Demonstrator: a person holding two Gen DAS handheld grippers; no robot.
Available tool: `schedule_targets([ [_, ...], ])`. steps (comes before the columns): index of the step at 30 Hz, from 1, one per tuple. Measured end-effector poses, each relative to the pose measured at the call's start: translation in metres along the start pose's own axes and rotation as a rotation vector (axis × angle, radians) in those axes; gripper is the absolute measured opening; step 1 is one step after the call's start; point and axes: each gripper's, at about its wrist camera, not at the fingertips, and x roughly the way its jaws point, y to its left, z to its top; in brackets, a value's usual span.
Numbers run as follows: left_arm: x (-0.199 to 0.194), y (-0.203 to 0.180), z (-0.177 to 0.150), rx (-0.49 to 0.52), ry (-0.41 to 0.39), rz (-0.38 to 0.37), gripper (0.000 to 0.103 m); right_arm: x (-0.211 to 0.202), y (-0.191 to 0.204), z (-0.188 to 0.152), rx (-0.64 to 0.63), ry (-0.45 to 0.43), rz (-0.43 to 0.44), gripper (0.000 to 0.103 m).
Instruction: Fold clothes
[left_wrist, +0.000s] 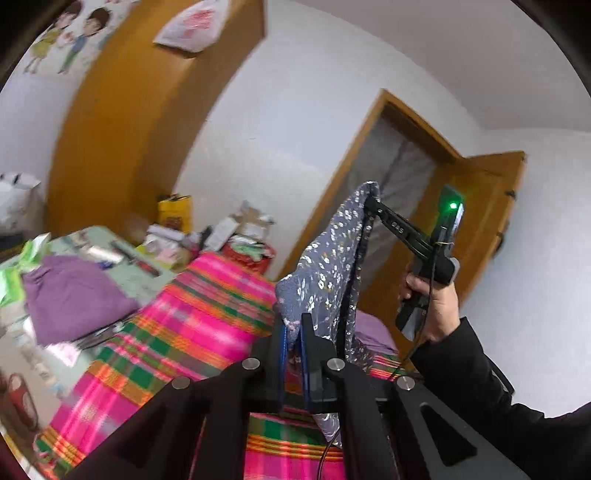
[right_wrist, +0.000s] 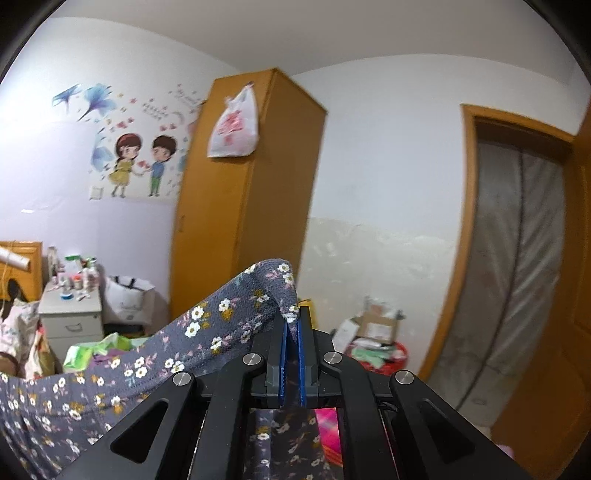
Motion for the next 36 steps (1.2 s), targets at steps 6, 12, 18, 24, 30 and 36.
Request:
schedule_targets([
  [6, 0.024, 0.071, -0.030, -0.135, 0.111, 0.130, 0.006, 0.080, 0.047, -0.066, -0.004, 0.182, 0.081, 0.004],
  [12, 0.027, 0.121, -0.050, -0.229, 0.173, 0.211, 0.006, 0.147, 0.090, -0.119, -0.020, 0.338, 0.145, 0.005],
  [18, 0.006, 0.130, -0.026, -0.189, 0.088, 0.254, 0.006, 0.184, 0.125, -0.078, -0.039, 0.295, 0.188, 0.004],
  [24, 0.017, 0.167, -0.040, -0.231, 0.153, 0.328, 0.006, 0.231, 0.166, -0.104, -0.094, 0.405, 0.225, 0.005],
  [30, 0.040, 0.202, -0.063, -0.274, 0.241, 0.377, 0.006, 0.276, 0.188, -0.166, -0.109, 0.573, 0.250, 0.005],
  [36, 0.047, 0.211, -0.069, -0.268, 0.270, 0.388, 0.006, 0.296, 0.200, -0.173, -0.157, 0.596, 0.260, 0.005],
])
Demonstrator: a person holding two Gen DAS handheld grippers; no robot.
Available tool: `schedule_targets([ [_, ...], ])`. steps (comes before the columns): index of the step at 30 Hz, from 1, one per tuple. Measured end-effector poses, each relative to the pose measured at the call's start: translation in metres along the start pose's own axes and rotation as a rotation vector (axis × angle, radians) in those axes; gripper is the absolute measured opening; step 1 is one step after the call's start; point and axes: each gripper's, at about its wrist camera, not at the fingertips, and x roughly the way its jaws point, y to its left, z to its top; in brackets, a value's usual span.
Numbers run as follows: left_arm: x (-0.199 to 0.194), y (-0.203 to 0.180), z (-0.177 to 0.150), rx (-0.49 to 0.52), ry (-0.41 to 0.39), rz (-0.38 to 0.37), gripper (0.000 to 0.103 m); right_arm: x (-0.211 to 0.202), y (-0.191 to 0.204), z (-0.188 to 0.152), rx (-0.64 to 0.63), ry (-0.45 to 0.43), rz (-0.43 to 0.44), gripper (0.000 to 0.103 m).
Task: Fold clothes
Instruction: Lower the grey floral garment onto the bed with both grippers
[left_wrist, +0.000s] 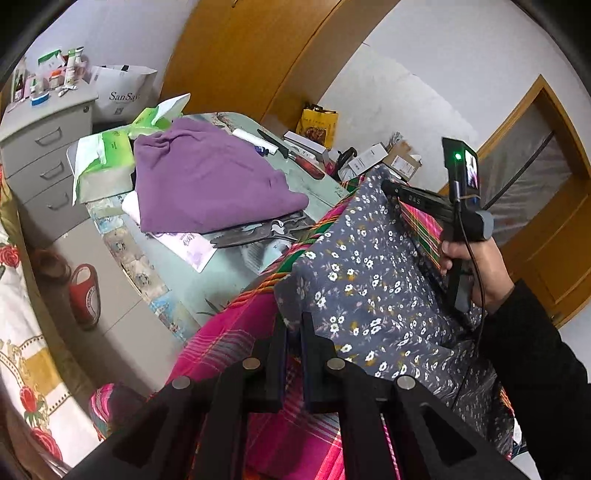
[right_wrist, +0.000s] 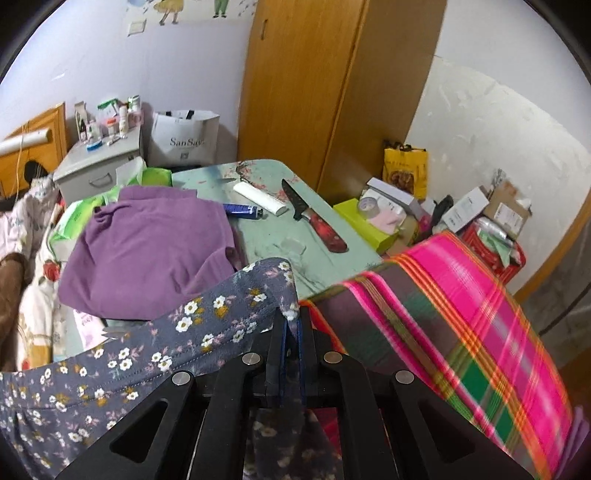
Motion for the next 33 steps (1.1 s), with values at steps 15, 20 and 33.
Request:
schedule_targets([
  [15, 0.011, 0.001, -0.003, 0.026, 0.054, 0.023, 0.010, -0.025, -0.041, -0.009, 0.078, 0.039, 0.057, 0.034],
  [20, 0.006, -0.001, -0.008, 0.021, 0.070, 0.034, 0.012, -0.078, -0.069, -0.038, 0.133, 0.009, 0.070, 0.035],
  [33, -0.022, -0.007, -0.018, 0.026, 0.015, 0.134, 0.014, -0.127, -0.034, -0.151, -0.061, 0.140, 0.087, 0.035],
])
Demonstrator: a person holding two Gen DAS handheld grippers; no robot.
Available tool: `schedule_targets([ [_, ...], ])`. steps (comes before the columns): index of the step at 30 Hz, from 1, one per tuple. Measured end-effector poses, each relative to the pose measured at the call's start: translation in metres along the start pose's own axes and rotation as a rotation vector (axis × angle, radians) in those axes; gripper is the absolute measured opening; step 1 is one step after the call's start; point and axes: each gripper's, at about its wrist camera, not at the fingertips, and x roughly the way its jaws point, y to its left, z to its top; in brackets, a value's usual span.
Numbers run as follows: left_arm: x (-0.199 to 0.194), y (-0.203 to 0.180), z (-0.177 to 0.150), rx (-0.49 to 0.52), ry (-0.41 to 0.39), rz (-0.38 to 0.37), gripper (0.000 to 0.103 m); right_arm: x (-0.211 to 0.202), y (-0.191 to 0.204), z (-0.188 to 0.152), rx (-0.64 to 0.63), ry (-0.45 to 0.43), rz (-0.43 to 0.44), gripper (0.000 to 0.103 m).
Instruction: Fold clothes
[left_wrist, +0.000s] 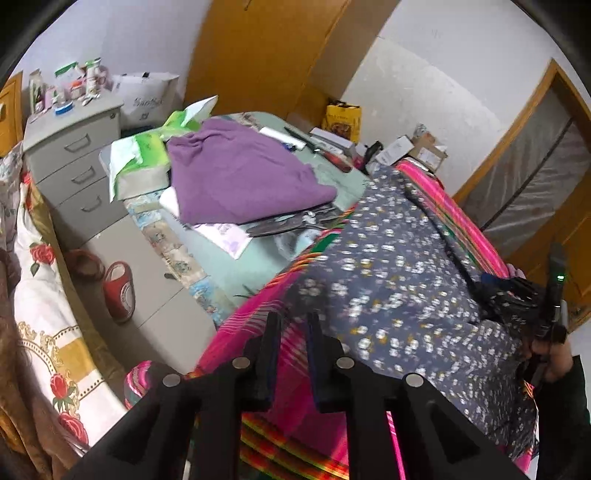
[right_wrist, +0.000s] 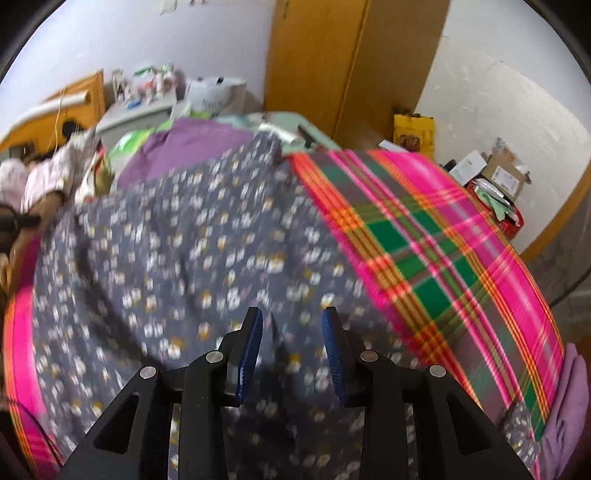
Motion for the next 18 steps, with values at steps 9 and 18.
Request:
schedule_targets([
  [9, 0.010, -0.046, -0.010, 0.111, 0.023, -0.087, 0.014, -0.006, -0.018, 0.014, -0.022, -0.037, -0.108, 0.003],
  [18, 0.006, 0.002, -0.002, -0.037, -0.015, -0.016, 0.014, 0.000, -0.115, 0.056, 0.263, -0.030, -0.286, 0.012],
])
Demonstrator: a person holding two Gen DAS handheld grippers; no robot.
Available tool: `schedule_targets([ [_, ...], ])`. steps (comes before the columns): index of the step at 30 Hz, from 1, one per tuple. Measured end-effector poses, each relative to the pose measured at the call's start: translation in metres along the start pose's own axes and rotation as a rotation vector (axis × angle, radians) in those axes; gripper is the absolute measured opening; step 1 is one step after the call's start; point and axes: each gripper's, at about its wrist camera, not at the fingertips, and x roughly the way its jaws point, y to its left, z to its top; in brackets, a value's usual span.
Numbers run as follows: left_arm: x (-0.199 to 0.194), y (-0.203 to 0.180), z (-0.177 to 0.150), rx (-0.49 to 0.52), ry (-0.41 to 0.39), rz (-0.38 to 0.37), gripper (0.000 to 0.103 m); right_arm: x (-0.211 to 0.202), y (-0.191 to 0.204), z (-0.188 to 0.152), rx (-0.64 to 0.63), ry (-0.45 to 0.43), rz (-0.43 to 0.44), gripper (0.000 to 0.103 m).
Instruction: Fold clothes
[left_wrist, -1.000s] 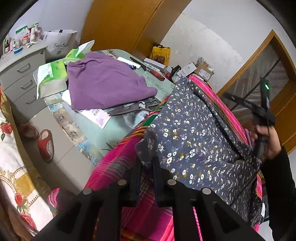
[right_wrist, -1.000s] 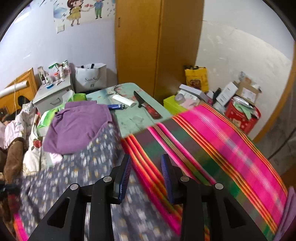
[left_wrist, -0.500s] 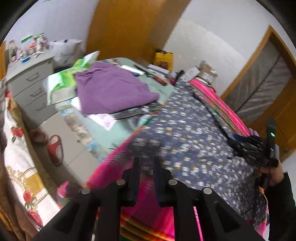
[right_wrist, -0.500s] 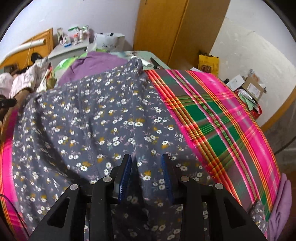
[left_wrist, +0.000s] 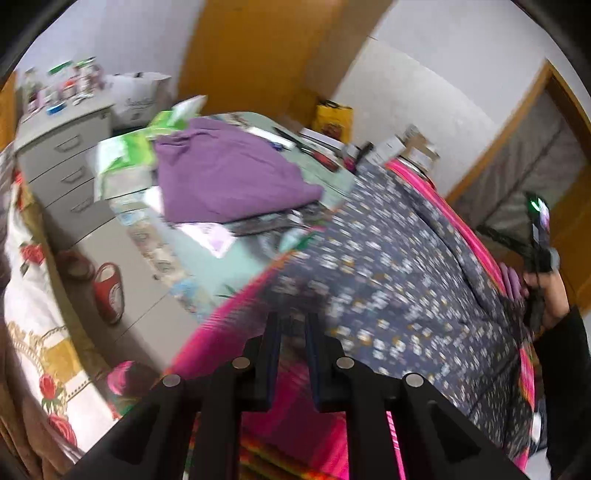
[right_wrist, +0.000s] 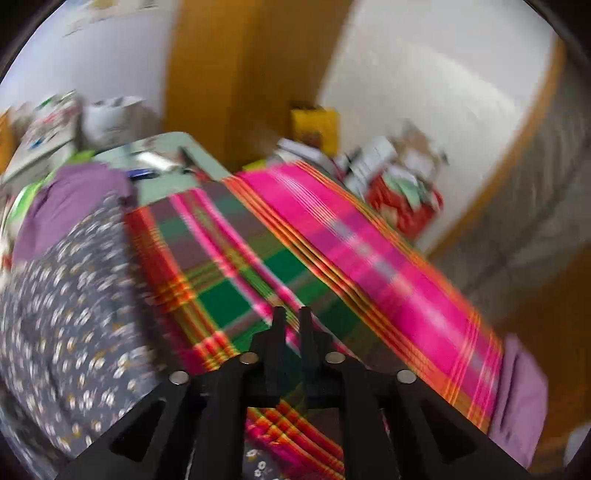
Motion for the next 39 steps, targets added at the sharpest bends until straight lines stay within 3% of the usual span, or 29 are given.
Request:
schedule_targets([
  [4, 0.003, 0.023, 0.005, -0.083, 0.007, -0.027, 0.015, -0.053, 0.013, -0.023, 0.004, -0.102, 0.121, 0.021],
  [8, 0.011, 0.029, 0.006, -0.121, 0.033, -0.109, 0.029, -0.115, 0.047, -0.071, -0.054, -0.156, 0.223, 0.035],
  [15, 0.021, 0.025, 0.008, -0.116, 0.033, -0.160, 0.032, -0.175, 0.125, -0.183, -0.178, -0.084, 0.406, 0.036],
  [19, 0.024, 0.023, 0.009, -0.104, 0.016, -0.156, 0.030, -0.183, 0.156, -0.223, -0.250, -0.027, 0.438, 0.036],
  [20, 0.025, 0.022, 0.009, -0.097, 0.014, -0.140, 0.021, -0.184, 0.160, -0.229, -0.261, -0.017, 0.442, 0.036],
  [21, 0.026, 0.021, 0.009, -0.088, 0.014, -0.126, 0.019, -0.184, 0.164, -0.234, -0.271, -0.012, 0.438, 0.036],
  [27, 0.025, 0.020, 0.009, -0.092, 0.000, -0.122, 0.011, -0.192, 0.173, -0.246, -0.330, -0.005, 0.412, 0.036],
  [34, 0.019, 0.011, 0.014, -0.064, -0.011, -0.109, 0.008, -0.188, 0.176, -0.254, -0.383, -0.007, 0.385, 0.036],
  [35, 0.019, 0.010, 0.014, -0.061, -0.011, -0.106, 0.008, -0.188, 0.176, -0.254, -0.385, -0.008, 0.383, 0.035],
  [37, 0.018, 0.009, 0.015, -0.056, -0.010, -0.102, 0.008, -0.187, 0.177, -0.254, -0.388, -0.012, 0.381, 0.009],
  [39, 0.018, 0.009, 0.015, -0.054, -0.009, -0.097, 0.008, -0.187, 0.179, -0.254, -0.392, -0.015, 0.379, 0.004],
])
